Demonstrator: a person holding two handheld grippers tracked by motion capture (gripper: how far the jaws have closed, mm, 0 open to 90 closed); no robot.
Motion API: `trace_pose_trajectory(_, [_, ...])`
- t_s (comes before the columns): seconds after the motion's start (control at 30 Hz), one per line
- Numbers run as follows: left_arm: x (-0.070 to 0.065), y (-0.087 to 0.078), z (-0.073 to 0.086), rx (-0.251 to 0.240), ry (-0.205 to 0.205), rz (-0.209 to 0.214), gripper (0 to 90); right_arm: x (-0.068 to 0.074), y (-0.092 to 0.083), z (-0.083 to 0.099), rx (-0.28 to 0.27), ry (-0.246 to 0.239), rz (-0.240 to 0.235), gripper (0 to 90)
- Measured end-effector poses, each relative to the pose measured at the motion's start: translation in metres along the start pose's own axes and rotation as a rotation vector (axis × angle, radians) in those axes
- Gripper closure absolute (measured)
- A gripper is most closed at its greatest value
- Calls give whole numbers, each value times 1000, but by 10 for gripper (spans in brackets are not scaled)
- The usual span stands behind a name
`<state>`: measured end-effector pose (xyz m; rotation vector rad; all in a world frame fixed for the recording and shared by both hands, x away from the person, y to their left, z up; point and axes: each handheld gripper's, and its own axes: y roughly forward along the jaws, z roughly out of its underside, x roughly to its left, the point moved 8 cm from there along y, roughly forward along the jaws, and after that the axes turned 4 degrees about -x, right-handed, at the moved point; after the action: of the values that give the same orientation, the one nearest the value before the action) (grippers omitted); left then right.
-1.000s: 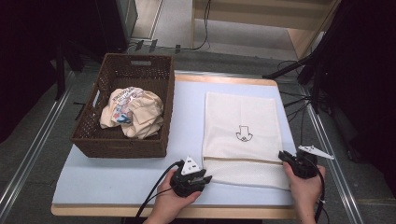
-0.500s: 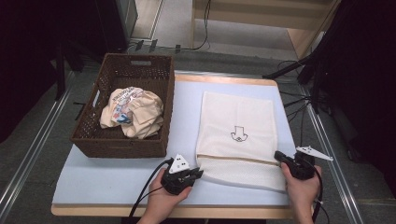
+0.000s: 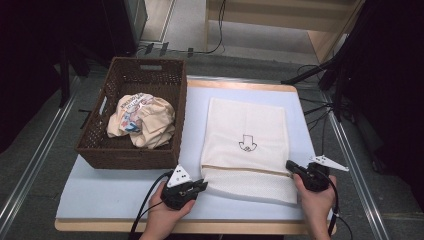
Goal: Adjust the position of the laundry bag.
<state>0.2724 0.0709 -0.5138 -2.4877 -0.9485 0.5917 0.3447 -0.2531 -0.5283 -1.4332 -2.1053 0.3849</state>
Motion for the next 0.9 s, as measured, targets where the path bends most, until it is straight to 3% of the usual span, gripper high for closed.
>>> trace_pose_trajectory(0.9, [26,-33,14,-19,-49,-77,831,38,26,-3,31,-69,-73,882])
